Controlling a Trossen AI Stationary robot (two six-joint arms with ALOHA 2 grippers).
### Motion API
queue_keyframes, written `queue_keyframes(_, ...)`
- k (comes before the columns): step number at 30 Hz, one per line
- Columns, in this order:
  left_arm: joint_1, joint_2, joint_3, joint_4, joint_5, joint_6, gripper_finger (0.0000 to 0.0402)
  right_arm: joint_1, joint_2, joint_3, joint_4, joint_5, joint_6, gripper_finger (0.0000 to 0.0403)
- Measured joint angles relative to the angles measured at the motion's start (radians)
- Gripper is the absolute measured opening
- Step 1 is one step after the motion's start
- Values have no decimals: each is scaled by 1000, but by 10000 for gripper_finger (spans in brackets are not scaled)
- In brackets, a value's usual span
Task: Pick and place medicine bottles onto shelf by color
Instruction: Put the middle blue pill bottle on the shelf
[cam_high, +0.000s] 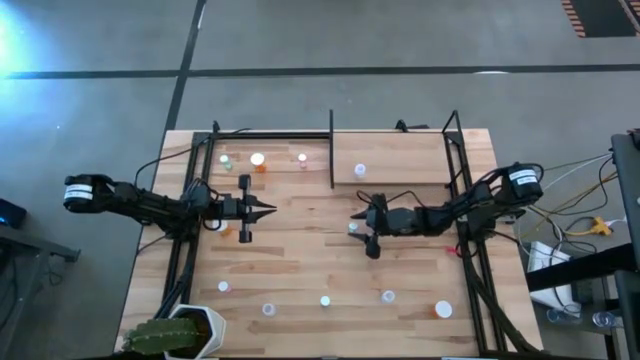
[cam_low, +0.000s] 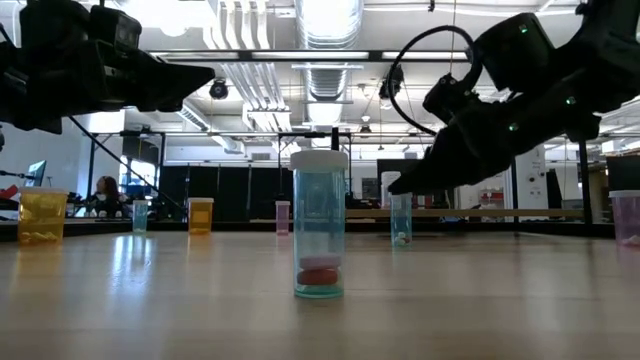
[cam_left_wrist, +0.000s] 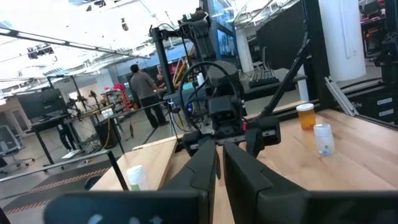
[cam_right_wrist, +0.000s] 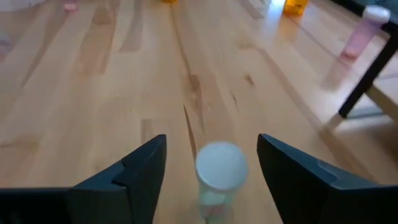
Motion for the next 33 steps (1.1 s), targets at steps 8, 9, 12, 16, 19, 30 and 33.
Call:
queue_keyframes(8, 0, 0, 0, -1, 0, -8, 13, -1, 44, 3, -11, -33, 32, 199)
queue_keyframes(9, 0, 0, 0, 0, 0, -16, 13, -1, 51, 6, -11, -33, 36, 195)
queue_keyframes(12, 0, 0, 0, 0, 0, -27, 13, -1, 67, 16, -4, -32, 43, 184)
queue_keyframes(16, -1, 0, 0, 0, 0, -29, 13, -1, 68, 26, -2, -26, 43, 165)
queue_keyframes(19, -2, 0, 0, -1, 0, -30, 13, -1, 58, 28, -8, -26, 44, 148)
queue_keyframes(30, -2, 0, 0, -2, 0, -31, 13, -1, -9, 28, -20, -25, 48, 115)
queue_keyframes(33, -2, 0, 0, -2, 0, -31, 13, -5, -63, 28, -38, -24, 49, 119)
